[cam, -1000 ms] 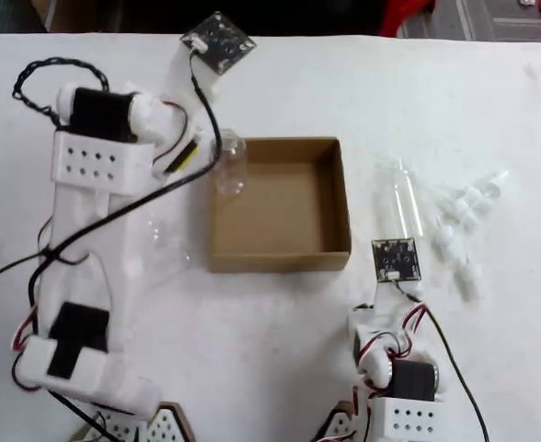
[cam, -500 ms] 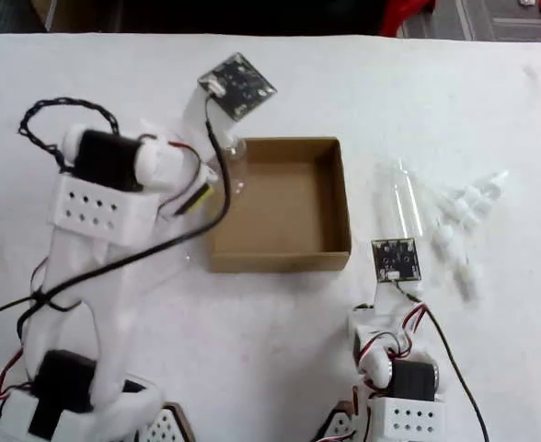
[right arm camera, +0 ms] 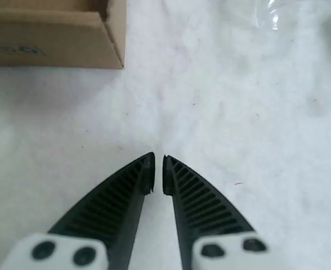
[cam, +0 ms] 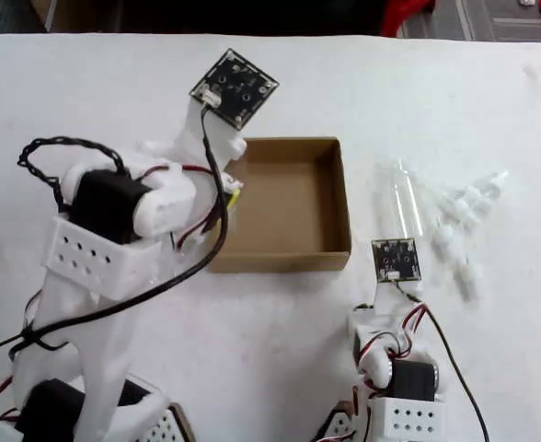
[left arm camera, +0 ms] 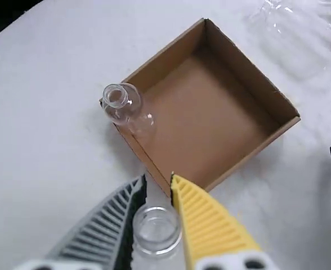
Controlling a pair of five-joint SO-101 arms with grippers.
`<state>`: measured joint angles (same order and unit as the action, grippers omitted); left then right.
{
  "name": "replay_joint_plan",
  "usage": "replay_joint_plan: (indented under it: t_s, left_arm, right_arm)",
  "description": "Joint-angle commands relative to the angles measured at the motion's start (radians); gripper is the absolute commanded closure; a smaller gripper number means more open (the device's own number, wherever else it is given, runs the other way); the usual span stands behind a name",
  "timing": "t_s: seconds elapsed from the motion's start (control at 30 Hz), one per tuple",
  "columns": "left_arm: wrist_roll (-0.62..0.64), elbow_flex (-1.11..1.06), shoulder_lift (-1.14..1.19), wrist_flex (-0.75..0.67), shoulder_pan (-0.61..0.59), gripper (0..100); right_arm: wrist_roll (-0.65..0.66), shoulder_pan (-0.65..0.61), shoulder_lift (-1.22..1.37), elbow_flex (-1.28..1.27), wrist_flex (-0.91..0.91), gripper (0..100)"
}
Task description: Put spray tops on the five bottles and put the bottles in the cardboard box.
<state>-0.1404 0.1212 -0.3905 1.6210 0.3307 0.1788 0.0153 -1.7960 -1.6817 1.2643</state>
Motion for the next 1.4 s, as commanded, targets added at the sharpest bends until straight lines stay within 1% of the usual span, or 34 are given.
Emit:
replay_joint_plan:
  t_s: [0.0,0.13,0.2,0.47,0.57,0.67,0.73,0.8,1.0,1.1,1.3,1.37]
  left_arm:
    - [0.052,-0.034,-0.082,-0.068,0.030,98]
    - [0.052,-0.155,-0.171,-0.164,0.081,98]
    - [0.052,-0.242,-0.217,-0.244,0.113,98]
    - [0.040,-0.651,-0.397,-0.669,0.194,98]
    - [-0.046,-0.786,-0.467,-0.839,0.216,98]
    - [-0.117,-0.916,-0.526,-1.025,0.209,98]
    - [-0.120,-0.997,-0.550,-1.134,0.208,98]
    - [-0.112,-1.063,-0.562,-1.211,0.208,98]
    - [0.015,-1.143,-0.558,-1.428,0.191,98]
    - [0.048,-1.145,-0.515,-1.525,0.166,98]
    - [0.106,-1.140,-0.306,-1.780,0.151,98]
    - [0.106,-1.132,-0.219,-1.872,0.151,98]
  right_arm:
    - [-0.005,0.008,-0.005,-0.009,0.005,98.2]
    - [-0.005,0.008,-0.005,-0.009,0.005,98.2]
    - [-0.005,0.008,-0.005,-0.009,0.005,98.2]
    - [-0.005,0.008,-0.005,-0.009,0.005,98.2]
    - [-0.005,0.008,-0.005,-0.009,0.005,98.2]
    - [-0.005,0.008,-0.005,-0.009,0.005,98.2]
    - [-0.005,0.008,-0.005,-0.009,0.005,98.2]
    - [-0.005,0.008,-0.005,-0.009,0.005,98.2]
    - [-0.005,0.008,-0.005,-0.009,0.005,98.2]
    - [-0.005,0.008,-0.005,-0.009,0.005,98.2]
    - [-0.005,0.008,-0.005,-0.009,0.005,98.2]
    - [-0.005,0.008,-0.005,-0.009,0.005,98.2]
